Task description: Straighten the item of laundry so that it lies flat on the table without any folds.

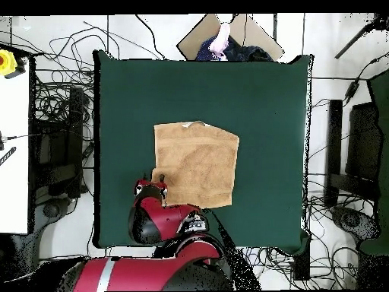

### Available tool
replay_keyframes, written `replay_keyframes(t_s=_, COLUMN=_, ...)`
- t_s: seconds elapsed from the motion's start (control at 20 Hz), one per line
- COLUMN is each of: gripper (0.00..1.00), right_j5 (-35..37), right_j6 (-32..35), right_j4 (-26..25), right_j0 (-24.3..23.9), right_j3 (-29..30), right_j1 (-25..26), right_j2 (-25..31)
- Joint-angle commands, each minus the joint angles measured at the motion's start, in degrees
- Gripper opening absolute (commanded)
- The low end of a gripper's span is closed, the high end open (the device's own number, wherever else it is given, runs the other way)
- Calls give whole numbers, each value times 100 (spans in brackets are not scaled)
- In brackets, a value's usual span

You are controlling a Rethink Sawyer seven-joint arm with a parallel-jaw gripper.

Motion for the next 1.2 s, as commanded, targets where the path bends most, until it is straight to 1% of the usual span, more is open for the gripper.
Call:
replay_keyframes(t_s=0.05, gripper=100, right_j5=1033, right_j6=251, right_j4=-30, right_j0=-264, right_j3=-931, right_j1=209, right_j2=401)
replay_keyframes(t_s=0.15, gripper=100, right_j5=1255, right_j6=245, right_j4=-160, right_j0=-478, right_j3=-958, right_j1=204, right_j2=643)
replay_keyframes(t_s=0.25, gripper=100, right_j5=1396, right_j6=225, right_j4=-218, right_j0=-559, right_j3=-971, right_j1=152, right_j2=728)
replay_keyframes(t_s=0.65, gripper=100, right_j5=1760, right_j6=245, right_j4=-166, right_j0=-559, right_j3=-979, right_j1=-57, right_j2=730)
replay_keyframes(t_s=1.0, gripper=100, right_j5=1987, right_j6=169, right_j4=-281, right_j0=-694, right_j3=-916, right_j1=-225, right_j2=797)
replay_keyframes(t_s=1.1, gripper=100, right_j5=1975, right_j6=200, right_j4=-281, right_j0=-708, right_j3=-890, right_j1=-238, right_j2=767)
replay_keyframes(t_s=1.2, gripper=100, right_j5=1936, right_j6=238, right_j4=-241, right_j0=-624, right_j3=-867, right_j1=-290, right_j2=597)
